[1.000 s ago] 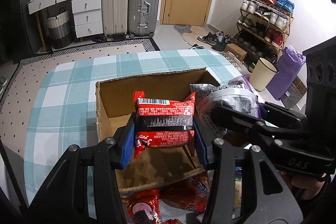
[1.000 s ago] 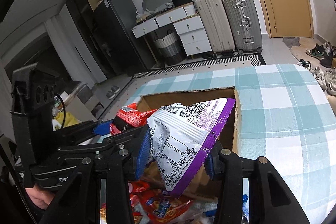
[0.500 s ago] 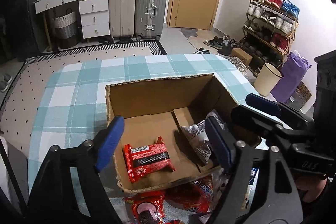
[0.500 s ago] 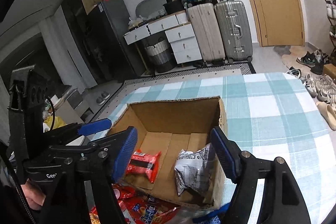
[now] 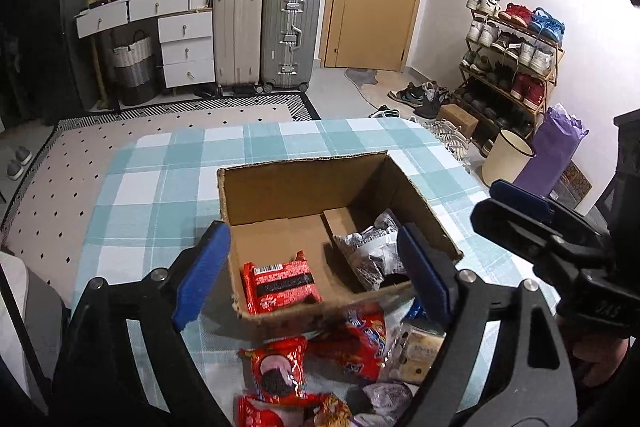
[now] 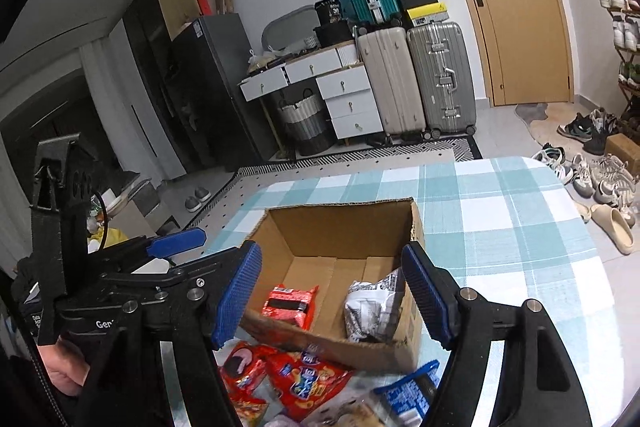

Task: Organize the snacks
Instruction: 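Withdraw both grippers from the box back toward the snack pile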

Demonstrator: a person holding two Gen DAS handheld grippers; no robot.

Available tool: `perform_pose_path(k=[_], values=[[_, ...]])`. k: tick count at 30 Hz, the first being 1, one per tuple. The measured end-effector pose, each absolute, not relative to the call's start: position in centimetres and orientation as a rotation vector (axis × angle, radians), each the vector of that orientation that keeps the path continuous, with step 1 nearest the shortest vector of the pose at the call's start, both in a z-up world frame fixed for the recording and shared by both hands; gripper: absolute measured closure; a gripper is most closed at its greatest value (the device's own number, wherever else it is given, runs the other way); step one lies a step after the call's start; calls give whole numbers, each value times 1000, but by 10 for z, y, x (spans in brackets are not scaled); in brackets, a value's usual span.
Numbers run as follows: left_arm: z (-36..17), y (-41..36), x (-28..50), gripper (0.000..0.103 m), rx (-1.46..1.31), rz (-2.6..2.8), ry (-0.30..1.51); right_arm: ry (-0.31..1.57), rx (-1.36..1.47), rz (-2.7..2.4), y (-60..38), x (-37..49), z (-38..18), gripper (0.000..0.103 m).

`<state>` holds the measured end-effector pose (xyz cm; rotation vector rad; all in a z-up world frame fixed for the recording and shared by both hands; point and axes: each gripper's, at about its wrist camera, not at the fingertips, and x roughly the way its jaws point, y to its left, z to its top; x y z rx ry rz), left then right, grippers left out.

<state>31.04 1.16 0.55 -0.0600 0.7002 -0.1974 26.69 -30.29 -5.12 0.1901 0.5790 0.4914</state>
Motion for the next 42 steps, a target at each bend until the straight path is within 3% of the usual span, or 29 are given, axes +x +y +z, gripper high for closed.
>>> perform_pose_path(k=[11, 15, 42], values=[[30, 19, 252, 14, -62, -156, 677, 511, 168, 482, -303, 204, -21, 17], [36, 21, 226, 3, -60, -148, 656, 487, 158, 481, -302, 179, -11, 13], [24, 42, 100, 1, -123, -119, 641, 471, 163, 481, -307, 68, -12, 10]])
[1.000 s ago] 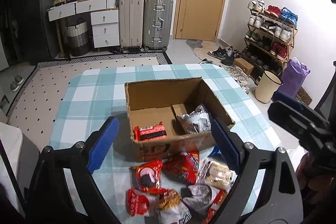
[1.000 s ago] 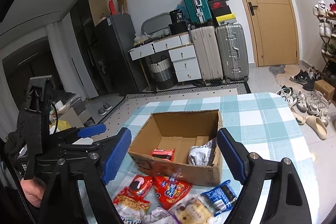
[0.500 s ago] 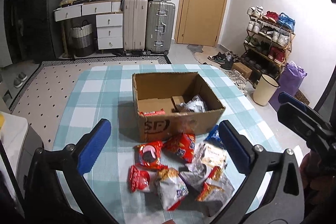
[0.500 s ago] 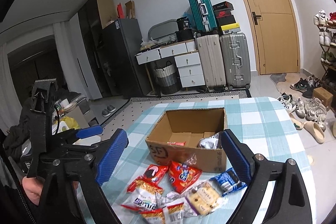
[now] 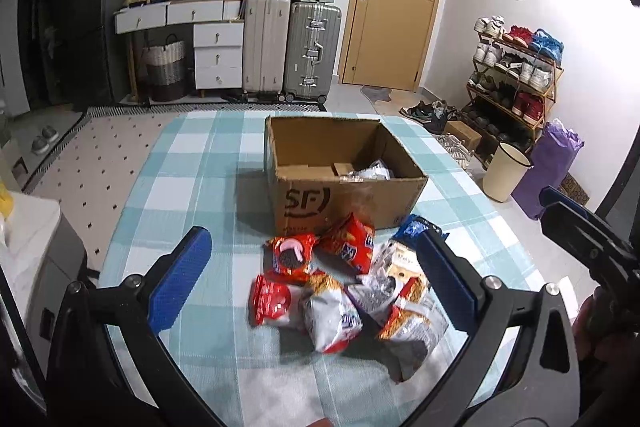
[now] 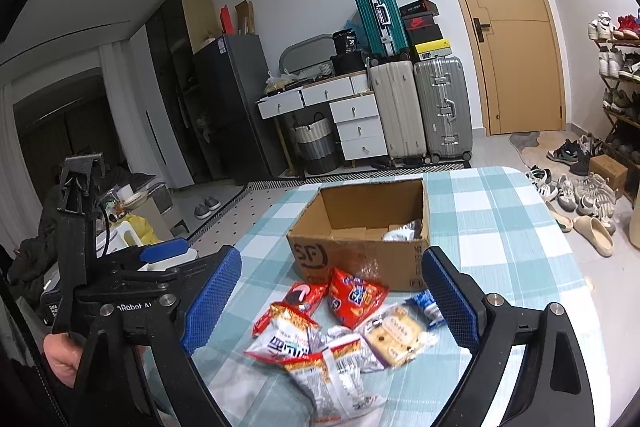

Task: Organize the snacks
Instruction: 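Withdraw both grippers from the box back toward the snack pile, then close the right gripper on the white-orange noodle snack bag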

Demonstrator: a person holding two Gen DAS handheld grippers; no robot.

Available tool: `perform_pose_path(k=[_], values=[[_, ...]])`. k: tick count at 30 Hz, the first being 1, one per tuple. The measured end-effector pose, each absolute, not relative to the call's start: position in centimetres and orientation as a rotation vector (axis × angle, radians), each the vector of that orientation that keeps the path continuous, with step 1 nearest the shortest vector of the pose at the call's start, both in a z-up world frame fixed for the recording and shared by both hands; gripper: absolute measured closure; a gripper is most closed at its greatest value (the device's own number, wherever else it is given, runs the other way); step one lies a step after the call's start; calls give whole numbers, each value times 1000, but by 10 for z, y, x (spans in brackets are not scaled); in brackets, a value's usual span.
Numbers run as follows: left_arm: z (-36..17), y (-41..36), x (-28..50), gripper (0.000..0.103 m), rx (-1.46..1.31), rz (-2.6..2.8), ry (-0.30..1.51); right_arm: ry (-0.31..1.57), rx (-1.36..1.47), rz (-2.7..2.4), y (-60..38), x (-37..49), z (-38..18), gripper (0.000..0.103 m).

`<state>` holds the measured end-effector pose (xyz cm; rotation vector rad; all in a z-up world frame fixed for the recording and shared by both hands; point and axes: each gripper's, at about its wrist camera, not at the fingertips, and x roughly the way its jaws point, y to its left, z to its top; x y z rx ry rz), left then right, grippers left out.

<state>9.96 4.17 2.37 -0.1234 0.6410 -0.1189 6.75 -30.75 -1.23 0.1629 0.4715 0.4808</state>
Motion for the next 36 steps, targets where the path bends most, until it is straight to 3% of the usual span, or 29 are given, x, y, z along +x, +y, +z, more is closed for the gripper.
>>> perform_pose_path(k=[36], values=[[-89, 56, 105, 1, -181, -106, 800, 716, 157, 520, -279, 55, -135, 10]])
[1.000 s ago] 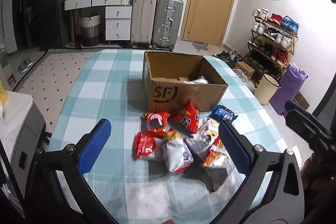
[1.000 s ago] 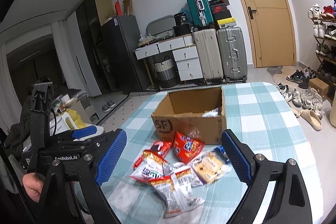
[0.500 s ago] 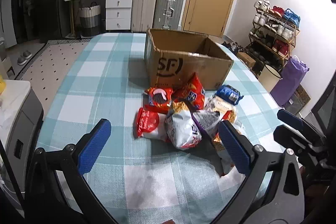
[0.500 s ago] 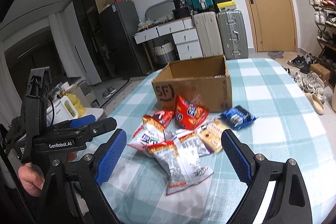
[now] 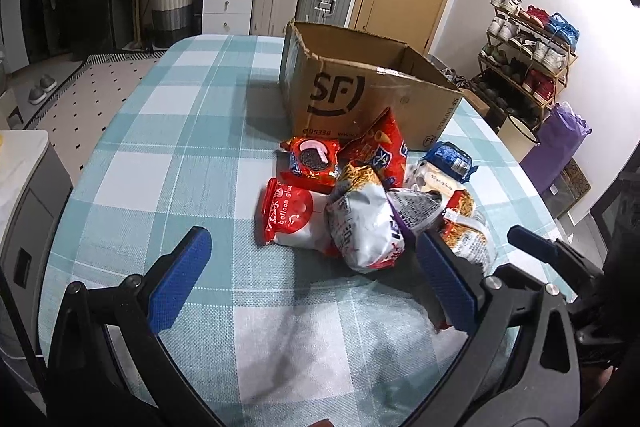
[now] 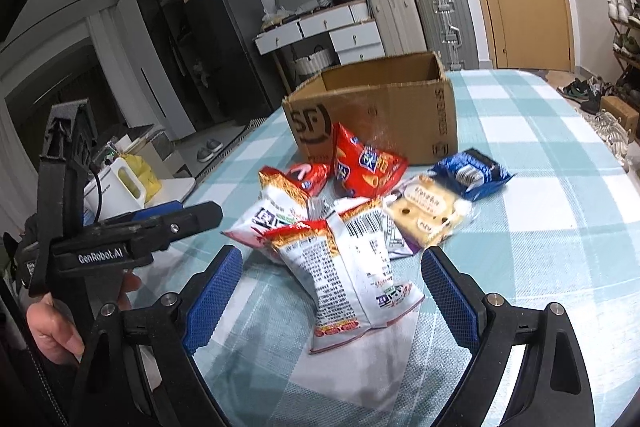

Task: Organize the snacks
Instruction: 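Close the right gripper on the white-orange noodle snack bag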

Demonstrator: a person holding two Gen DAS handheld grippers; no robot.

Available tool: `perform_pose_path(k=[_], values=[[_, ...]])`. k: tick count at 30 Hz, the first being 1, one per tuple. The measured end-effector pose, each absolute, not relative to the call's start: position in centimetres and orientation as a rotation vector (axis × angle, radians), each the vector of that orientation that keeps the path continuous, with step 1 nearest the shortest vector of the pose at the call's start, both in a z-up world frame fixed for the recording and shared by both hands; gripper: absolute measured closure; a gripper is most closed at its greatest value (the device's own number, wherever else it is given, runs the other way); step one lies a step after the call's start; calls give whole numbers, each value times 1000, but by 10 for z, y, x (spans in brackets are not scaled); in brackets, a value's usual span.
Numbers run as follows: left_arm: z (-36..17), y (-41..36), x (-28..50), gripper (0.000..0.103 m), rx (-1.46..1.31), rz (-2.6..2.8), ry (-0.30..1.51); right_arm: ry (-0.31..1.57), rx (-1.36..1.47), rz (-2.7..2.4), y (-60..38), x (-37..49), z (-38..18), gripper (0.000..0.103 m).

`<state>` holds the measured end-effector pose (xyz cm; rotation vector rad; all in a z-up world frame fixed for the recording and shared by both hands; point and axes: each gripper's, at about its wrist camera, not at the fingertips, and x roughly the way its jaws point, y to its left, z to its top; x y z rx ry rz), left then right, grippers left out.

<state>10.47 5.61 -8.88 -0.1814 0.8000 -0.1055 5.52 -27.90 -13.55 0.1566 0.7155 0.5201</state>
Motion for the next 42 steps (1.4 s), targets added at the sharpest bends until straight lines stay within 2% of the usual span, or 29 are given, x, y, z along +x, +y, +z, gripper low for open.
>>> perform_pose_path(k=[16, 23, 28, 29, 30, 36, 42], values=[[-109, 70, 119, 1, -201, -99, 828, 797, 151, 523, -266, 83, -169, 12], [-112, 70, 120, 1, -203, -103, 831, 801, 154, 524, -262, 91, -173, 17], [-114, 70, 121, 1, -203, -109, 835, 809, 157, 534, -261, 92, -176, 28], [-115, 70, 122, 1, -202, -108, 835, 812, 158, 540, -261, 92, -177, 35], [-115, 69, 122, 1, -202, -108, 834, 814, 161, 551, -260, 92, -178, 49], [-116, 69, 121, 1, -202, -112, 839, 802, 180, 569, -264, 86, -179, 59], [-115, 65, 120, 1, -200, -119, 841, 782, 202, 562, -271, 81, -176, 59]])
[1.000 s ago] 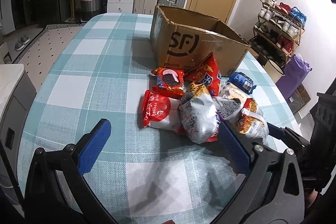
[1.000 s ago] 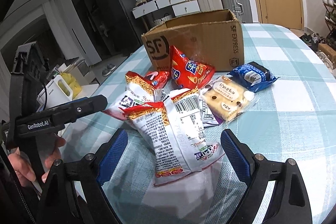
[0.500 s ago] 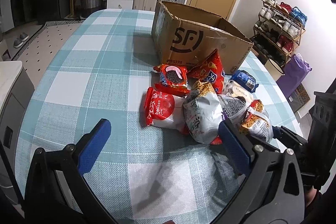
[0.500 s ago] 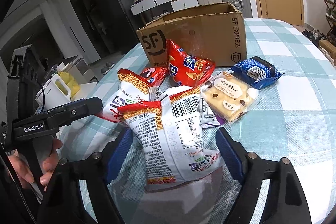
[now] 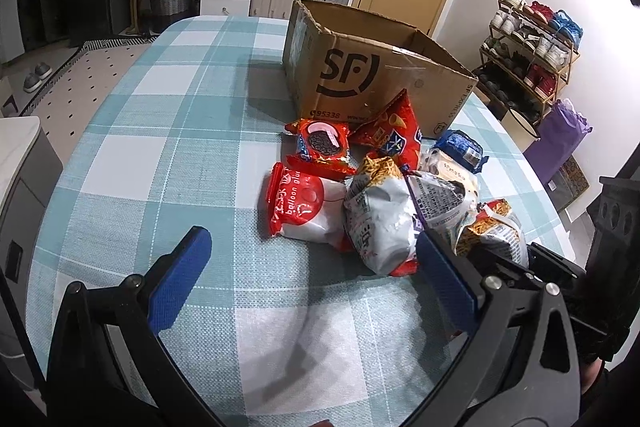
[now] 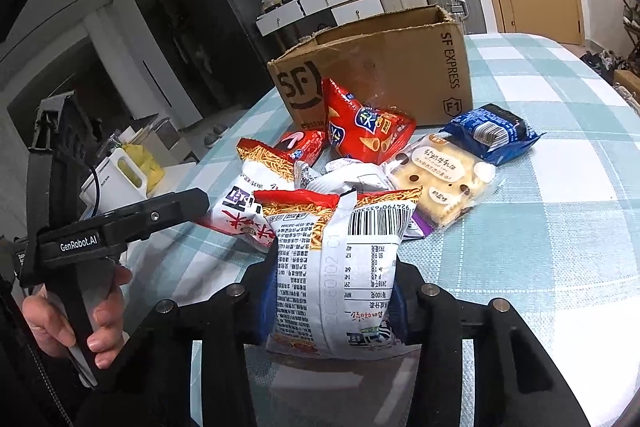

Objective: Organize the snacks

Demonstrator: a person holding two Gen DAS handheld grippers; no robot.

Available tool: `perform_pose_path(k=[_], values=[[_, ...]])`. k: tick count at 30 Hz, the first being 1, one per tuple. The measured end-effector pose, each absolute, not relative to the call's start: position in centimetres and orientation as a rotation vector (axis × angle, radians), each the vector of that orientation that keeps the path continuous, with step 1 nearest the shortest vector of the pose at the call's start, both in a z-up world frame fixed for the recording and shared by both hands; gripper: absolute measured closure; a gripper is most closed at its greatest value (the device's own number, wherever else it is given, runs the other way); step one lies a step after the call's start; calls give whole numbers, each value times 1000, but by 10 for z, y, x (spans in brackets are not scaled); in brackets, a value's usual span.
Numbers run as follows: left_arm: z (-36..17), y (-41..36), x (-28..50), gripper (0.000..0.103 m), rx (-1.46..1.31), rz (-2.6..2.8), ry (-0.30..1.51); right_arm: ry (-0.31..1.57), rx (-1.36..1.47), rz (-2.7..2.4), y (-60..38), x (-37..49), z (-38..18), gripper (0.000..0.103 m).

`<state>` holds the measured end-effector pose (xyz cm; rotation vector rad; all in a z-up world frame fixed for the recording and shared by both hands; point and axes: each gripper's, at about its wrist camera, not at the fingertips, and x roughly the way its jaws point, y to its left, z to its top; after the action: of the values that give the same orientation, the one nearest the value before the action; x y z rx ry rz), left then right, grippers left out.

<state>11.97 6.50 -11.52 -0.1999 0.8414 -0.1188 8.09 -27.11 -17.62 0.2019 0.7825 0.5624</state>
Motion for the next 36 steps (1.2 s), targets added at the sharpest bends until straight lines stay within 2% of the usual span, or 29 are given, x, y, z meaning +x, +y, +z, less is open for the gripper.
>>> perform_pose_path(k=[36], values=[[-122, 32, 135, 1, -151, -149, 893, 708, 297, 522, -316, 64, -161, 59]])
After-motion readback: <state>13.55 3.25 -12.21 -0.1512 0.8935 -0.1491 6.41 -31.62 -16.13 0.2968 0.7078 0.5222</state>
